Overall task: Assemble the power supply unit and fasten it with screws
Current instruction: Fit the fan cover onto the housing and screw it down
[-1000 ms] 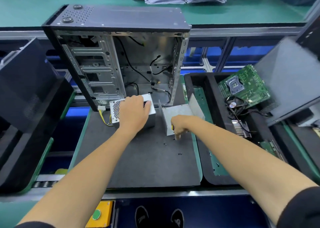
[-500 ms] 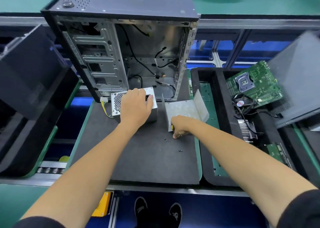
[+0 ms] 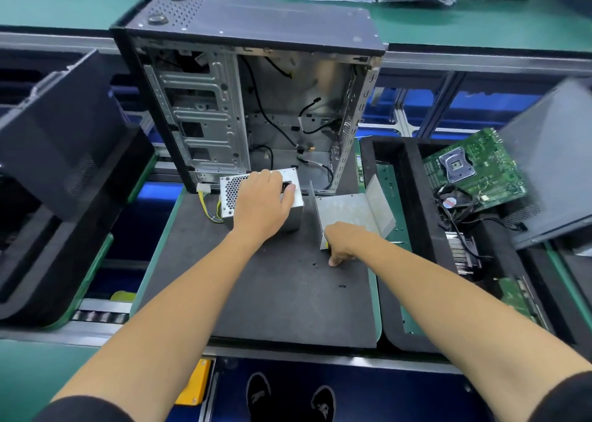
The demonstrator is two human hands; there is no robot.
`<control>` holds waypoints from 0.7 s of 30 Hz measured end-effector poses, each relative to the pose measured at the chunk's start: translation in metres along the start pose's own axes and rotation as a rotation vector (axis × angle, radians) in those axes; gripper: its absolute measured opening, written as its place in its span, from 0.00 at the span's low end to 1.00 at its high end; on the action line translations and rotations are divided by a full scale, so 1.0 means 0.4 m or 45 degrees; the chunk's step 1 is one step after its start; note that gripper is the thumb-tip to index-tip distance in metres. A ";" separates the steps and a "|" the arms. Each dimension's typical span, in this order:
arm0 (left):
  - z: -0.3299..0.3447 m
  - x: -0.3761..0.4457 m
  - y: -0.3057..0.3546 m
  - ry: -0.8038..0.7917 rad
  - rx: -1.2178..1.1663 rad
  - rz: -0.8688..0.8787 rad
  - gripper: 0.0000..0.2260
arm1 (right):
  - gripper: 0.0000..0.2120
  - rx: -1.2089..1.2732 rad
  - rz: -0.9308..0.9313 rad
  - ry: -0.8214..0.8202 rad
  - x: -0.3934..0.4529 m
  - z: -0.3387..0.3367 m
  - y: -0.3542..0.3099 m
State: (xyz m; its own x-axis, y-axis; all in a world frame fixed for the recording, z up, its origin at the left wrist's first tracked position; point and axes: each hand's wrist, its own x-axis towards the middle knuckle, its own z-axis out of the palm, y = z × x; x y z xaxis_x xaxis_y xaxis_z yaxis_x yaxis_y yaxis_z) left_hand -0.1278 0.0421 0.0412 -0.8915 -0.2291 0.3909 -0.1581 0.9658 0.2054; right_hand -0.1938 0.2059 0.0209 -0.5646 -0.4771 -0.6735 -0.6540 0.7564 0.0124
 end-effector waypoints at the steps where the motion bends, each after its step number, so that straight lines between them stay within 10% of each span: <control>1: 0.002 0.000 0.000 -0.001 -0.010 -0.002 0.15 | 0.12 -0.021 0.006 0.022 0.002 0.003 -0.005; 13: -0.002 0.000 -0.018 -0.076 -0.162 -0.010 0.14 | 0.08 0.138 -0.006 -0.088 0.003 -0.009 0.011; 21: -0.047 0.009 -0.092 -0.378 -0.959 -0.170 0.10 | 0.04 0.519 -0.192 0.208 -0.090 -0.290 0.022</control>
State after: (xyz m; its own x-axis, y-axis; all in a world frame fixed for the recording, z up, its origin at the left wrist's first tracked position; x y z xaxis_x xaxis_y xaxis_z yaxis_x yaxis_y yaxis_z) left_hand -0.1174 0.0034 0.0519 -0.9772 -0.1927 0.0887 -0.0374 0.5682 0.8221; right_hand -0.2375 0.1777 0.1310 -0.5720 -0.6346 -0.5196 -0.5020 0.7719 -0.3901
